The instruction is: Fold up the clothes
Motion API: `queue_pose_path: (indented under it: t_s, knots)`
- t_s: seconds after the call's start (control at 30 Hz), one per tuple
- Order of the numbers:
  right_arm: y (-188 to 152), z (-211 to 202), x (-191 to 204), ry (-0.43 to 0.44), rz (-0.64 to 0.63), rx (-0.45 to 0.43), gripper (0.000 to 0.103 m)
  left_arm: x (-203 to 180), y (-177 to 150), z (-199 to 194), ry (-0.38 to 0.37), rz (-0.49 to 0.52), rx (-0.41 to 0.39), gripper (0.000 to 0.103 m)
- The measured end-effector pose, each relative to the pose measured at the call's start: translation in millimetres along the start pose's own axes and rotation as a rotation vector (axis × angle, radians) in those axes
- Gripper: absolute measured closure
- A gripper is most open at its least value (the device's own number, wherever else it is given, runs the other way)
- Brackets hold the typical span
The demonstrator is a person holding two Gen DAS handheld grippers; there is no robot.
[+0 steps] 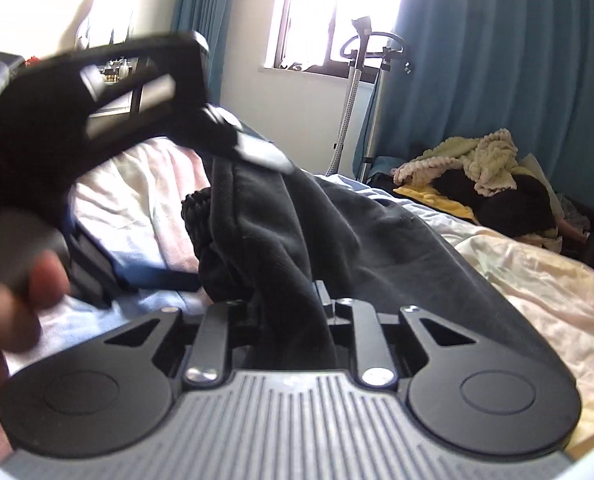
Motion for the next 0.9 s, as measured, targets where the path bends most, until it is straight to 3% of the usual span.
queue_pose_path:
  t_s: [0.07,0.27,0.33,0.43,0.57,0.63,0.67,0.73,0.8,0.9]
  knots:
    - [1.4,-1.2,-1.5,0.008,0.016,-0.004,0.081,-3.0,-2.7,8.1,0.012,0.024,0.005,0.006]
    - [-11.9,-0.5,1.8,0.025,-0.039,0.023,0.08,10.2,9.8,33.5,0.01,-0.035,0.017,0.006]
    - [-14.0,-1.2,8.4,0.024,-0.087,0.038,0.079,12.3,16.1,41.0,0.047,0.003,0.0,0.011]
    - [-17.7,-6.7,9.5,0.076,-0.097,0.059,0.074,16.4,21.5,51.8,0.134,0.03,0.002,0.029]
    - [-13.3,-45.3,-13.6,0.188,0.099,0.013,0.073,19.0,21.7,48.7,0.147,0.021,-0.017,0.039]
    - [-9.3,-75.7,-38.8,0.181,0.236,-0.063,0.072,18.2,21.4,45.0,0.154,0.023,-0.024,0.04]
    - [-10.5,-90.8,-56.3,0.159,0.315,-0.113,0.072,18.7,20.3,42.1,0.156,0.016,-0.025,0.04]
    - [-19.8,-116.3,-95.8,0.086,0.489,-0.209,0.051,21.1,19.0,38.8,0.157,0.003,-0.027,0.041]
    - [-44.0,-131.4,-140.4,-0.024,0.693,-0.273,0.042,23.5,18.6,37.5,0.157,-0.008,-0.027,0.041]
    - [-86.2,-126.2,-184.8,-0.118,0.9,-0.249,0.042,25.8,16.7,31.2,0.152,-0.014,-0.026,0.04]
Point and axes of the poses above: each gripper's, at about its wrist camera, not at the fingertips, and z roughly the way its jaws point, x to its left, y to its top, the point moved 2 cm from there along z, roughly the way its jaws point, and after that the axes turned 13 degrees about y, right-handed, at the moved point
